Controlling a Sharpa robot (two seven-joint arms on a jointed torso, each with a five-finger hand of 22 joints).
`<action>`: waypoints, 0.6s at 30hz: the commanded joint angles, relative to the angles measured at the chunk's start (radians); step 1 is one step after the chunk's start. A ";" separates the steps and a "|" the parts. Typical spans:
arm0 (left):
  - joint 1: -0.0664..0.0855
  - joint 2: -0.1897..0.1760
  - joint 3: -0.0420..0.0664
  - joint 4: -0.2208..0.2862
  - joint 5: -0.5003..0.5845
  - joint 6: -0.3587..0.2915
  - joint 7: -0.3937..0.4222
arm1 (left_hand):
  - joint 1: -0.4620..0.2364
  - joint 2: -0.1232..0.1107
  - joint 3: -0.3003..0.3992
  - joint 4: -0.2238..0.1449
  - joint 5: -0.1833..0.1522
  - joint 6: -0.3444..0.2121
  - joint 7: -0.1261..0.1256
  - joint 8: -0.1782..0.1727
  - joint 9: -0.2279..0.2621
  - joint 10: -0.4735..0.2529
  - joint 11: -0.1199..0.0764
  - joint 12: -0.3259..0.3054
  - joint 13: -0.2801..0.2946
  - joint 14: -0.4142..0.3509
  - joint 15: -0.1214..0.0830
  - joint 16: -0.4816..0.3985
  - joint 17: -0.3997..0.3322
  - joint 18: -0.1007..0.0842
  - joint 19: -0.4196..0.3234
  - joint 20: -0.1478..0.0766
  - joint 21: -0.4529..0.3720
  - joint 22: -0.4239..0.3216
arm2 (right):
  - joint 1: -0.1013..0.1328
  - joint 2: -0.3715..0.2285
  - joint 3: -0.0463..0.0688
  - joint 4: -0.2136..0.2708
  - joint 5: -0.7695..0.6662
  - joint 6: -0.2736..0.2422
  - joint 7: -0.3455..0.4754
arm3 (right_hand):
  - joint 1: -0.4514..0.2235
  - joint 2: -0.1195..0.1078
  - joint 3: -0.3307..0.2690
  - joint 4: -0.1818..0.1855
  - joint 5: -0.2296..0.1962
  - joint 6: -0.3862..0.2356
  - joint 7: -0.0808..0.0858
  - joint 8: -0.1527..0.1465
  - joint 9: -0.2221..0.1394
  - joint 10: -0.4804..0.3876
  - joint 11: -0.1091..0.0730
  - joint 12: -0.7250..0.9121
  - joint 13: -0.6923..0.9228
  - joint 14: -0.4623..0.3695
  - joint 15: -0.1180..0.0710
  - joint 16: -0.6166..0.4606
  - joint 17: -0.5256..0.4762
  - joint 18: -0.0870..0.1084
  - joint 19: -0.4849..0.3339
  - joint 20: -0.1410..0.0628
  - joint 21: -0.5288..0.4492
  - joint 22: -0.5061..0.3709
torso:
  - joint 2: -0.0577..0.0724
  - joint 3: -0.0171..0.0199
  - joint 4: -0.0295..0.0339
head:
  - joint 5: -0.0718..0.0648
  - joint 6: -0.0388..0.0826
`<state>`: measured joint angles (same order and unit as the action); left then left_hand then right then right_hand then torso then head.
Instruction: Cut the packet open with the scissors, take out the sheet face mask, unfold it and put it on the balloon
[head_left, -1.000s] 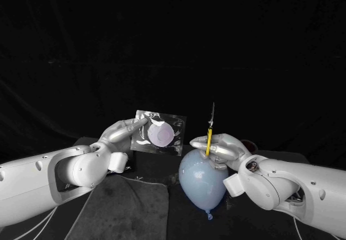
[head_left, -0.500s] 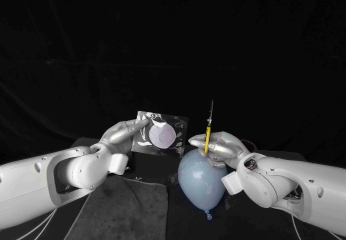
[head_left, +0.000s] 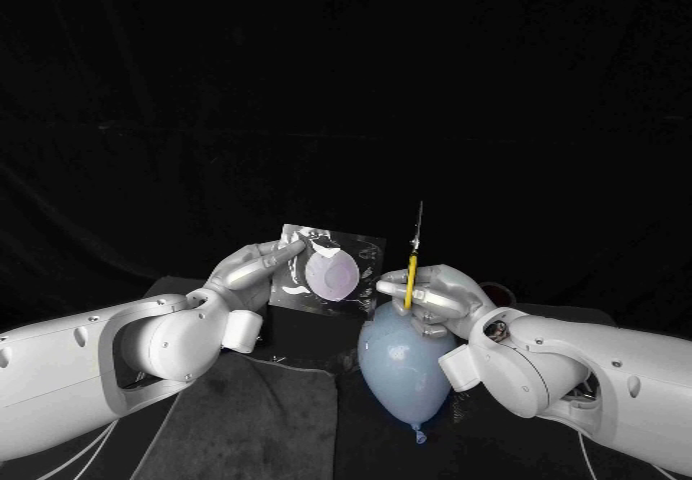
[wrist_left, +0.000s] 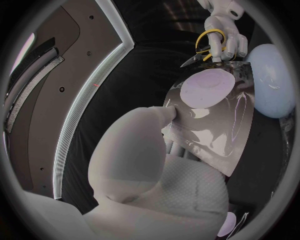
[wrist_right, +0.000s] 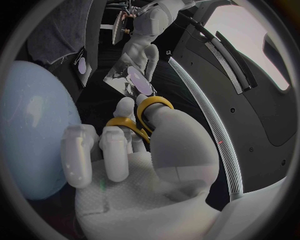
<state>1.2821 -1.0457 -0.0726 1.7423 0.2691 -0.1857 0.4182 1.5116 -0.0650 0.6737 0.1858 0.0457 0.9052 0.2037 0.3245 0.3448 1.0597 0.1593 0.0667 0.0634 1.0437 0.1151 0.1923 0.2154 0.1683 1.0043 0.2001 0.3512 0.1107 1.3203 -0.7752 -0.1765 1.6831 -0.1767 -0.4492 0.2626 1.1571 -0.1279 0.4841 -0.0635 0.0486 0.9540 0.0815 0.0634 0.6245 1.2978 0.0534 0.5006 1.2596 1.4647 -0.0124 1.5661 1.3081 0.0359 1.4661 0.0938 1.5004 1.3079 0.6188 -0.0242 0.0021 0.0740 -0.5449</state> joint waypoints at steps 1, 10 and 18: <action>0.002 0.005 0.002 0.003 -0.009 0.022 0.005 | -0.001 0.010 0.000 -0.006 0.003 -0.002 0.005 0.002 0.002 -0.003 0.004 -0.006 -0.001 0.005 0.000 -0.004 0.001 0.015 0.005 0.002 -0.006 -0.001 | 0.001 0.006 0.001 0.003 -0.018 0.009 0.007 | 0.012 0.002 -0.007 0.001 0.000 -0.137 0.081 0.005 -0.002 0.273 0.024 1.070 0.311 0.106 0.009 0.005 0.263 -0.020 0.070 0.006 0.004 0.242 | 0.000 0.0005 -0.0014 | -0.001 0.000; 0.002 0.015 0.002 0.001 -0.009 0.023 0.002 | -0.001 0.010 0.000 -0.006 0.003 -0.002 0.005 0.002 0.002 -0.003 0.004 -0.006 -0.001 0.005 0.000 -0.004 0.001 0.015 0.005 0.002 -0.006 -0.001 | 0.001 0.017 0.001 0.002 -0.028 0.010 0.002 | 0.021 0.030 -0.009 0.010 0.000 -0.088 0.085 0.016 -0.014 0.273 0.028 1.070 0.311 0.106 0.012 0.005 0.263 -0.020 0.070 0.010 0.003 0.242 | 0.001 -0.0001 -0.0007 | -0.004 0.000; 0.002 0.022 0.002 -0.001 -0.009 0.025 -0.001 | -0.001 0.010 0.000 -0.007 0.003 -0.002 0.006 0.002 0.002 -0.004 0.005 -0.006 -0.001 0.005 0.001 -0.005 0.001 0.015 0.006 0.002 -0.006 -0.002 | 0.001 0.022 0.002 0.002 -0.032 0.009 0.008 | 0.034 0.133 0.028 0.043 0.000 0.015 0.062 0.048 -0.022 0.273 0.011 1.070 0.311 0.106 0.005 0.005 0.263 -0.019 0.068 0.008 0.000 0.241 | 0.000 -0.0008 0.0000 | -0.006 -0.002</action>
<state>1.2826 -1.0259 -0.0726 1.7403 0.2647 -0.1824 0.4134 1.5115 -0.0651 0.6748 0.1846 0.0436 0.9051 0.2035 0.3209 0.3457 1.0597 0.1593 0.0667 0.0634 1.0436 0.1153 0.1923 0.2152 0.1727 1.0043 0.2002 0.3512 0.1106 1.3205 -0.7549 -0.1759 1.6840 -0.1934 -0.4489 0.2600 1.1761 -0.0283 0.5028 -0.0254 0.0485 0.9787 0.1261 0.1049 0.6030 1.2979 0.0535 0.5010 1.2589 1.4647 -0.0052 1.5673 1.3073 0.0360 1.4661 0.1009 1.4985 1.3077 0.6192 -0.0247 0.0016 0.0668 -0.5464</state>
